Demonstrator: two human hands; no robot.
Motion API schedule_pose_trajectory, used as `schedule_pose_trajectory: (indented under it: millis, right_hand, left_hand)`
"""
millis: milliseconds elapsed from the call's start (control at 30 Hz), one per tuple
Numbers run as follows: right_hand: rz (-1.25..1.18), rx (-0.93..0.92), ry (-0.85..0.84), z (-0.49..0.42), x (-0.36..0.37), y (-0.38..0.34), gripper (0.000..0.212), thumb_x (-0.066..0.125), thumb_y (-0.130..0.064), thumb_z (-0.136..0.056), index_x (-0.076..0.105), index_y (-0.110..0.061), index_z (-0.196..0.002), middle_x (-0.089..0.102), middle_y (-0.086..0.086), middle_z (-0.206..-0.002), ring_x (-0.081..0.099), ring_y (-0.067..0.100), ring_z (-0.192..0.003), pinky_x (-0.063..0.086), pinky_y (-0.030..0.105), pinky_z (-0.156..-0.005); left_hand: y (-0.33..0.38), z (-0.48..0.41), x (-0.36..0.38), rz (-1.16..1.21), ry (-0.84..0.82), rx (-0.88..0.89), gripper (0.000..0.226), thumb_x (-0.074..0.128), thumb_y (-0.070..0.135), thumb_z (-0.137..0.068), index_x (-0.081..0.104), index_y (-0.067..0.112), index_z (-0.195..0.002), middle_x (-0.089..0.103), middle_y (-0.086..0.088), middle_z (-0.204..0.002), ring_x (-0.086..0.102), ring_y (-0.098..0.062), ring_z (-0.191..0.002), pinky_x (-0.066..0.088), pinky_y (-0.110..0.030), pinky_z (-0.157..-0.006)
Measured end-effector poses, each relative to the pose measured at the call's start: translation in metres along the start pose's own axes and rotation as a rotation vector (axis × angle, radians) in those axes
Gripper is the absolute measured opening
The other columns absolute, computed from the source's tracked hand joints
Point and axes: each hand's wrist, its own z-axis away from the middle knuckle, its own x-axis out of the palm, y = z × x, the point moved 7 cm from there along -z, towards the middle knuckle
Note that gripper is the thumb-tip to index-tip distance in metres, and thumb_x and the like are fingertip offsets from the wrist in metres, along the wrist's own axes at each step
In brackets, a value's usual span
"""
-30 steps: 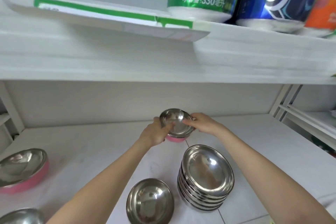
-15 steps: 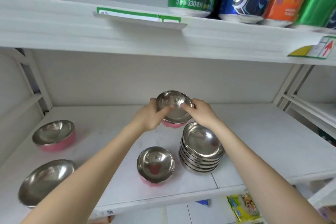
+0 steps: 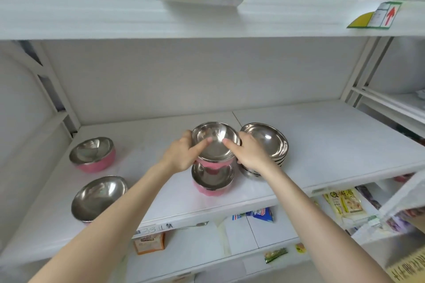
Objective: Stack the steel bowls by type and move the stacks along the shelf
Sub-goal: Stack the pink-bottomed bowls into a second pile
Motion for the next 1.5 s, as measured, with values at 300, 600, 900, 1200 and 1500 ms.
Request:
schedule_pose_trajectory:
  millis: [300,600,900,1200,1500]
  right_hand:
    - [0.000,0.098,-0.039,0.021,0.049,0.032,0.051,0.050,-0.054,-0.090,0.054,-0.010,-0.116,0.063,0.010,-0.119,0.057,0.030,-0.113,0.045,0.039,-0.090]
    - [0.085,0.201,-0.104,0.021,0.073,0.054,0.055,0.048,-0.055,-0.091,0.051,-0.007,-0.118,0.059,0.013,-0.126,0.053,0.031,-0.117,0.044,0.039,-0.091]
    - [0.053,0.295,-0.194,0.024,0.077,0.055,0.069,0.043,-0.060,-0.091,0.036,-0.005,-0.133,0.061,0.018,-0.125,0.059,0.035,-0.114,0.048,0.042,-0.088]
    - [0.392,0.081,-0.041,0.067,0.040,0.015,0.055,0.039,-0.057,-0.093,0.046,-0.013,-0.124,0.063,0.010,-0.117,0.060,0.033,-0.106,0.045,0.037,-0.071]
    - [0.694,-0.275,0.123,0.120,0.029,-0.055,0.077,0.038,-0.065,-0.086,0.030,-0.019,-0.148,0.044,0.006,-0.148,0.038,0.027,-0.136,0.029,0.046,-0.107]
  left_hand:
    - [-0.041,0.006,0.034,-0.006,-0.111,-0.049,0.061,0.048,0.072,-0.081,0.046,0.019,-0.111,0.065,0.001,-0.086,0.063,-0.023,-0.087,0.049,-0.038,-0.079]
    - [-0.058,0.004,0.054,-0.125,-0.155,-0.102,0.061,0.046,0.070,-0.085,0.045,0.015,-0.111,0.065,-0.007,-0.095,0.061,-0.029,-0.093,0.049,-0.041,-0.085]
    - [-0.055,0.005,0.053,-0.325,-0.170,-0.159,0.072,0.035,0.079,-0.082,0.041,0.020,-0.123,0.066,-0.007,-0.106,0.061,-0.031,-0.100,0.047,-0.040,-0.083]
    - [-0.040,0.049,0.018,-0.719,-0.052,-0.044,0.083,0.022,0.077,-0.086,0.029,0.020,-0.146,0.053,-0.009,-0.128,0.052,-0.030,-0.116,0.044,-0.043,-0.088]
    - [-0.017,0.134,-0.053,-1.038,0.203,0.104,0.081,0.018,0.074,-0.087,0.021,0.025,-0.151,0.039,-0.008,-0.148,0.034,-0.027,-0.137,0.028,-0.050,-0.109]
